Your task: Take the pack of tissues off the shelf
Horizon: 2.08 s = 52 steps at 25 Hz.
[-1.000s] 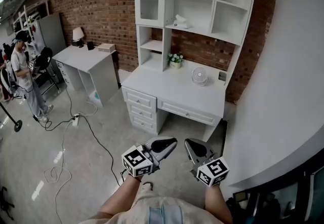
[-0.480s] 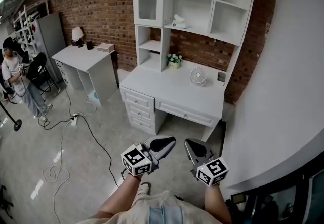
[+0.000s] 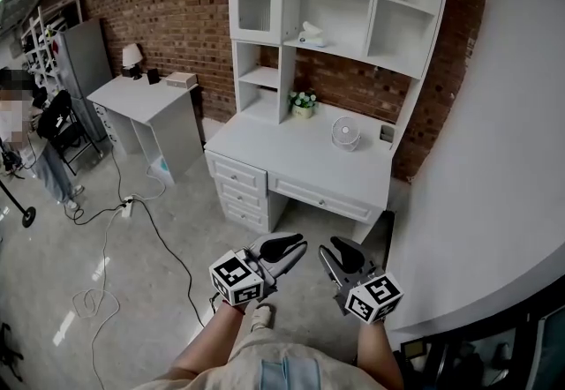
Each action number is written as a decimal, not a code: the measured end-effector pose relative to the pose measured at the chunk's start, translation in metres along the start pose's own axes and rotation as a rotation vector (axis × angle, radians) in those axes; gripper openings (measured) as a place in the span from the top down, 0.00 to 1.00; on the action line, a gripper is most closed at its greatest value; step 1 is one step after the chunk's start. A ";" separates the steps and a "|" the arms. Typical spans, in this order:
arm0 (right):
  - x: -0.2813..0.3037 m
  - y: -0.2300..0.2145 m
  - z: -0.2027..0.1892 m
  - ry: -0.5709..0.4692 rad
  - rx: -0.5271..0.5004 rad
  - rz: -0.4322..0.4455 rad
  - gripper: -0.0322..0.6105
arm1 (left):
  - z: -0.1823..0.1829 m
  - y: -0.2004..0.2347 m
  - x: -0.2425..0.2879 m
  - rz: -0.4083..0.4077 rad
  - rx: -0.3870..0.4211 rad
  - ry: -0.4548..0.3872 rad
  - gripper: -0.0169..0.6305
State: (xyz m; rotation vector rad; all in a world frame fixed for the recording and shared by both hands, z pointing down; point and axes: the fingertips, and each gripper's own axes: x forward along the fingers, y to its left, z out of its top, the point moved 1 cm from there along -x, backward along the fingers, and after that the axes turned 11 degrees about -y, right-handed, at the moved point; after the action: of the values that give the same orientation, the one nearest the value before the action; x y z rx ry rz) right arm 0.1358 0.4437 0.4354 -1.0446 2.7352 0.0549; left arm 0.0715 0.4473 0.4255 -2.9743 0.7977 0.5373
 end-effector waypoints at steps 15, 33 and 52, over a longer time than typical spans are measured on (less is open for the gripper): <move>0.093 -0.078 -0.019 0.013 -0.006 -0.031 0.74 | -0.012 0.121 0.036 0.003 -0.036 -0.009 0.88; 0.229 -0.140 -0.044 0.036 0.002 -0.049 0.75 | -0.003 0.274 0.063 -0.020 -0.058 -0.013 0.88; 0.314 -0.172 -0.058 0.004 0.022 -0.076 0.84 | -0.005 0.364 0.065 -0.048 -0.100 -0.002 0.88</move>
State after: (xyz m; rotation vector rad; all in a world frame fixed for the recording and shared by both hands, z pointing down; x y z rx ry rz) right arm 0.0108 0.1031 0.4327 -1.1426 2.6907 0.0100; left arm -0.0525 0.0987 0.4349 -3.0738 0.7182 0.5951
